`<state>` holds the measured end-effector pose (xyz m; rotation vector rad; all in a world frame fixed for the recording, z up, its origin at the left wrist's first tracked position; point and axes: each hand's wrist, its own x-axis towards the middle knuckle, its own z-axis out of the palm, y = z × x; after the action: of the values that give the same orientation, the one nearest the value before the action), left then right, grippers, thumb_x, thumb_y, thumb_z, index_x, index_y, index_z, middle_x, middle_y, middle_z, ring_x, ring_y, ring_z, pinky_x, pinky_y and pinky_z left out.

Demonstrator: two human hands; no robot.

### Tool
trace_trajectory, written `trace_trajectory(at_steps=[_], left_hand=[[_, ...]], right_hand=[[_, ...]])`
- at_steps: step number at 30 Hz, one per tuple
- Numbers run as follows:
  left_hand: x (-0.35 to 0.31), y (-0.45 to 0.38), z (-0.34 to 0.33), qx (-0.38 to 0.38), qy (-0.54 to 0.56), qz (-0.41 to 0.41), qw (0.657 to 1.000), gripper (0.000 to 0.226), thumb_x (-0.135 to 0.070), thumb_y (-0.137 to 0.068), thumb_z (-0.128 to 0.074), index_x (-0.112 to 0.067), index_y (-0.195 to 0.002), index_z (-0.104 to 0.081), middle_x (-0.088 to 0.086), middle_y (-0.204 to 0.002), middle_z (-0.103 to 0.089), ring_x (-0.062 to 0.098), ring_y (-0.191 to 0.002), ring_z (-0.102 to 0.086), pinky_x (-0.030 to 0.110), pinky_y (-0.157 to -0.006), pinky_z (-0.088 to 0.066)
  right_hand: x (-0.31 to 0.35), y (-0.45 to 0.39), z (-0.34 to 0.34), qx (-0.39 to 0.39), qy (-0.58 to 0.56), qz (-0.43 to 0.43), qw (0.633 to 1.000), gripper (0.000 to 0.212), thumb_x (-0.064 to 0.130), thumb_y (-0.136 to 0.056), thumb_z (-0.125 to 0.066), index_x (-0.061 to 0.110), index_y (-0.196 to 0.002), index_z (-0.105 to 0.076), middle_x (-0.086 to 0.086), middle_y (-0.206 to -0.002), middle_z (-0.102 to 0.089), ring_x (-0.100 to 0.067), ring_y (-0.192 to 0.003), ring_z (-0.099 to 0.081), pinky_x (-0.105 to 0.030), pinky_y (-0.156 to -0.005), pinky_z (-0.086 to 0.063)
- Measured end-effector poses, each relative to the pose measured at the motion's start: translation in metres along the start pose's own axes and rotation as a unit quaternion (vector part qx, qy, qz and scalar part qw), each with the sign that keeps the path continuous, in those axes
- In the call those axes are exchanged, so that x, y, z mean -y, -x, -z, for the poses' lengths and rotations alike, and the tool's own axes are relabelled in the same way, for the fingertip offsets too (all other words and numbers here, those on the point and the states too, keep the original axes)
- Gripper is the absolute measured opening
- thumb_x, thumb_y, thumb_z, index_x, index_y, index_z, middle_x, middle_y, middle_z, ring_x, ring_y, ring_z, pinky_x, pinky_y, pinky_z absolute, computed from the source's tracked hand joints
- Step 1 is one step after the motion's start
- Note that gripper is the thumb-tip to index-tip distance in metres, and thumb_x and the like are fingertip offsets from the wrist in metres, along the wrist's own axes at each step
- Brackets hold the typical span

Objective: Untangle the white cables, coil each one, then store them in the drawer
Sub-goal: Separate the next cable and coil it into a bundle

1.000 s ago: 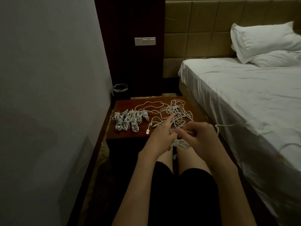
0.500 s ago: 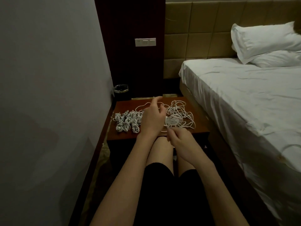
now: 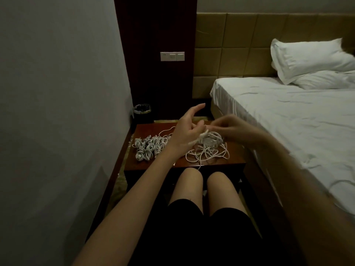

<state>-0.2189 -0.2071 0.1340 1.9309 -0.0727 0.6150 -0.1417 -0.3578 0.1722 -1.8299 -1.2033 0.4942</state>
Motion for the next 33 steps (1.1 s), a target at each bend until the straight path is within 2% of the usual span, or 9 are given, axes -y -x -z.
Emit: trace_trajectory(at_steps=[3,5,8,12,16,20,23,28,33], left_hand=[[-0.008,0.002,0.000,-0.008,0.091,0.026,0.996,0.039,-0.012,-0.101,-0.045,-0.020,-0.139,-0.042,0.022,-0.075,-0.055,0.044,-0.065,-0.055,0.055,-0.059,-0.048],[-0.014,0.003,0.000,-0.045,0.118,0.035,0.991,0.030,-0.016,-0.101,-0.045,-0.026,-0.129,-0.049,0.021,-0.077,-0.056,0.039,-0.066,-0.055,0.042,-0.055,-0.048],[-0.016,-0.003,0.000,-0.115,0.077,0.028,0.990,0.023,-0.017,-0.102,-0.044,-0.023,-0.122,-0.053,0.013,-0.065,-0.052,0.017,-0.045,-0.047,0.019,-0.040,-0.036],[-0.011,-0.006,0.005,-0.151,-0.088,-0.014,0.985,0.023,-0.018,-0.101,-0.046,-0.015,-0.122,-0.055,-0.005,-0.052,-0.046,0.007,-0.035,-0.035,0.020,-0.039,-0.028],[-0.002,-0.005,0.016,-0.100,-0.305,-0.047,0.946,0.027,-0.021,-0.101,-0.044,-0.015,-0.127,-0.051,-0.006,-0.051,-0.046,0.007,-0.038,-0.038,0.018,-0.040,-0.026],[-0.005,0.001,0.013,-0.043,-0.365,-0.064,0.928,0.030,-0.021,-0.101,-0.042,-0.015,-0.130,-0.048,0.006,-0.061,-0.056,0.019,-0.048,-0.049,0.032,-0.047,-0.041],[-0.011,-0.001,0.009,-0.026,-0.401,-0.083,0.912,0.029,-0.023,-0.102,-0.041,-0.016,-0.128,-0.050,-0.001,-0.059,-0.050,0.014,-0.047,-0.044,0.029,-0.048,-0.038],[-0.013,-0.002,0.011,0.008,-0.408,-0.082,0.909,0.032,-0.031,-0.103,-0.041,-0.010,-0.102,-0.065,0.004,-0.066,-0.059,0.024,-0.060,-0.059,0.035,-0.059,-0.049],[-0.009,0.000,0.012,0.009,-0.392,-0.064,0.918,0.059,-0.042,-0.103,-0.034,-0.003,-0.067,-0.061,0.010,-0.063,-0.058,0.026,-0.061,-0.058,0.036,-0.062,-0.047]], right_hand=[[-0.020,0.005,-0.014,0.008,-0.159,-0.019,0.987,0.022,0.023,-0.086,-0.053,0.007,-0.093,-0.066,0.000,-0.078,-0.065,-0.008,-0.066,-0.060,-0.017,-0.060,-0.050],[-0.024,0.006,-0.028,0.004,-0.163,-0.032,0.986,0.018,0.019,-0.092,-0.052,0.011,-0.089,-0.068,-0.002,-0.082,-0.065,-0.011,-0.069,-0.061,-0.018,-0.060,-0.051],[-0.019,0.001,-0.051,-0.017,-0.046,-0.029,0.998,0.030,0.025,-0.095,-0.051,0.029,-0.073,-0.072,-0.011,-0.080,-0.065,-0.021,-0.068,-0.061,-0.026,-0.064,-0.053],[-0.007,-0.005,-0.076,-0.016,0.127,-0.017,0.992,0.025,0.014,-0.103,-0.039,0.003,-0.101,-0.061,-0.020,-0.094,-0.063,-0.023,-0.078,-0.060,-0.042,-0.079,-0.051],[0.017,0.004,-0.068,0.025,0.301,0.023,0.953,0.021,0.014,-0.103,-0.039,0.007,-0.106,-0.058,-0.001,-0.099,-0.059,-0.005,-0.080,-0.052,-0.013,-0.076,-0.041],[0.033,0.013,-0.045,0.062,0.332,-0.004,0.941,0.023,0.019,-0.102,-0.045,0.024,-0.080,-0.052,0.012,-0.075,-0.055,0.000,-0.061,-0.058,-0.011,-0.060,-0.044],[0.035,0.010,-0.032,0.103,0.325,-0.024,0.940,0.020,0.016,-0.100,-0.049,0.011,-0.087,-0.064,0.008,-0.079,-0.063,0.000,-0.072,-0.064,-0.015,-0.067,-0.050],[0.034,0.009,-0.022,0.050,0.020,-0.120,0.991,0.021,0.012,-0.097,-0.051,0.004,-0.086,-0.067,0.002,-0.065,-0.066,-0.001,-0.049,-0.058,-0.011,-0.046,-0.041],[0.022,0.010,-0.030,0.005,-0.260,-0.207,0.943,0.026,0.017,-0.098,-0.047,0.002,-0.091,-0.066,0.000,-0.055,-0.059,-0.006,-0.041,-0.049,-0.022,-0.051,-0.039]])
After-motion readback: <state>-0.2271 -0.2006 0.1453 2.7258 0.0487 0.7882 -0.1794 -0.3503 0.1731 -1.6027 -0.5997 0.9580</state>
